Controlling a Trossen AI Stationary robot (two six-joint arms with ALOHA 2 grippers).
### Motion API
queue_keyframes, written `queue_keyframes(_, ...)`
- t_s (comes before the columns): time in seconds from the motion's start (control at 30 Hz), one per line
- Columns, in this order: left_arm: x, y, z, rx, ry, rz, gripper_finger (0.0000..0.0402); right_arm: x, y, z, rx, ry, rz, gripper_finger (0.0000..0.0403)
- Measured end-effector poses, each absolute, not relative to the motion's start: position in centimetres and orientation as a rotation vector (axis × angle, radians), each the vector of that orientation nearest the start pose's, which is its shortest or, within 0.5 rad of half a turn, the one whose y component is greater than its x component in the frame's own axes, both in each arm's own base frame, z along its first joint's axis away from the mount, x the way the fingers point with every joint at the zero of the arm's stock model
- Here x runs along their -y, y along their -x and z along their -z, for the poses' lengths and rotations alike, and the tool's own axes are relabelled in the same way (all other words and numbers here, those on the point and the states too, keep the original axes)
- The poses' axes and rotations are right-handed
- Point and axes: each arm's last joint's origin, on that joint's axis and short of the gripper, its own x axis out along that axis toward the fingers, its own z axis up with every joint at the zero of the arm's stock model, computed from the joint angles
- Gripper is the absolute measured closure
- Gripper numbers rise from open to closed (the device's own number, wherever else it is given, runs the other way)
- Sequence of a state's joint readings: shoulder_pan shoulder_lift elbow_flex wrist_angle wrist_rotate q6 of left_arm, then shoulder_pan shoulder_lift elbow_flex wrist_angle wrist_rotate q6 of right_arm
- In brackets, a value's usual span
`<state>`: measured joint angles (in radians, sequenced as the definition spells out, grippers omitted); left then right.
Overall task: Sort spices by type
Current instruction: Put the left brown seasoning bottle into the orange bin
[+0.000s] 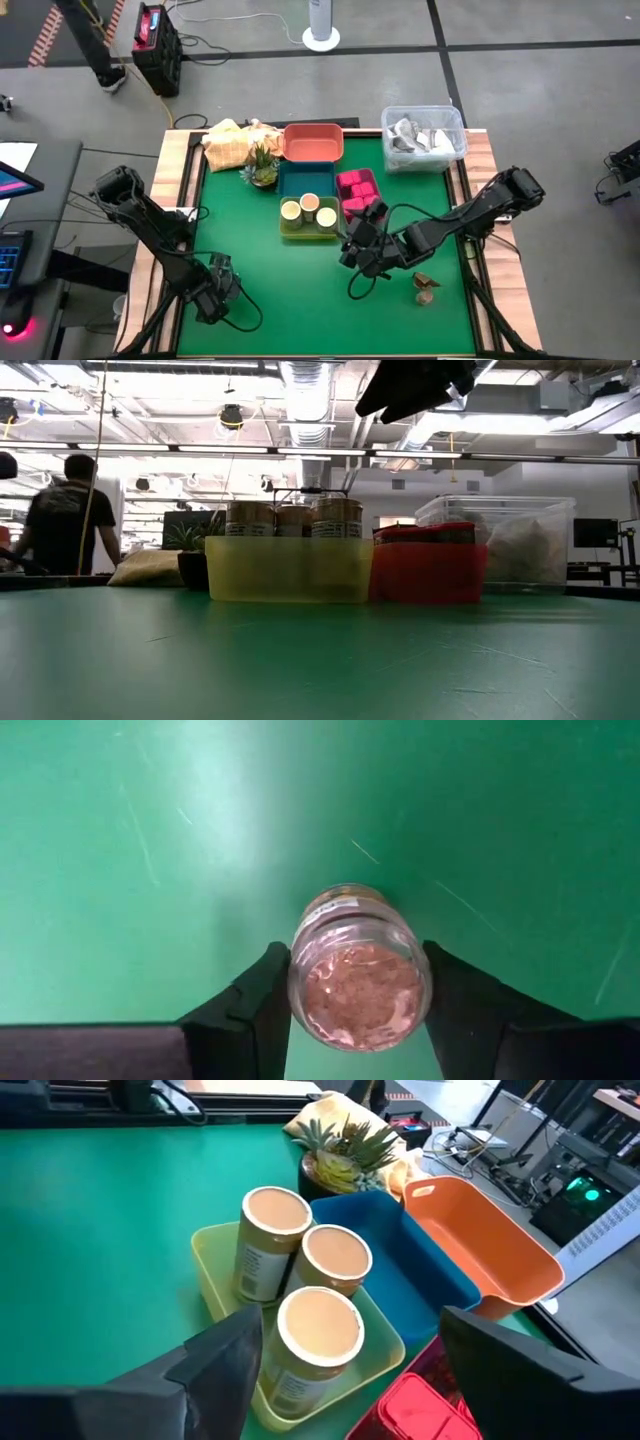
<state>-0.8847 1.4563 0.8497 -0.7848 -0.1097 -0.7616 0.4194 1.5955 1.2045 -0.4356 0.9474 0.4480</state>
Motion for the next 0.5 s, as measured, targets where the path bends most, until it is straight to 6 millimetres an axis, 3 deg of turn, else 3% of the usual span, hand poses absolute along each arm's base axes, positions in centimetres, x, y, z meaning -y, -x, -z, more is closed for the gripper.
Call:
queue_keyframes(0.2, 18.0, -17.0, -18.8, -1.359, -0.043, 0.14, 0.0229, -11.4, -31.4, -26.7, -0.52, 0.11, 0.622, 0.0076)
queue_keyframes(0.37, 17.5, -19.7, -21.6, -1.286, -0.045, 0.211, 0.0229, -12.0, -30.7, -26.6, -0.546, 0.134, 0.605, 0.0076)
queue_keyframes(0.5, 15.4, -22.3, -24.4, -1.237, -0.08, 0.195, 0.0228, -12.8, -29.4, -26.9, -0.549, 0.154, 0.621, 0.0076)
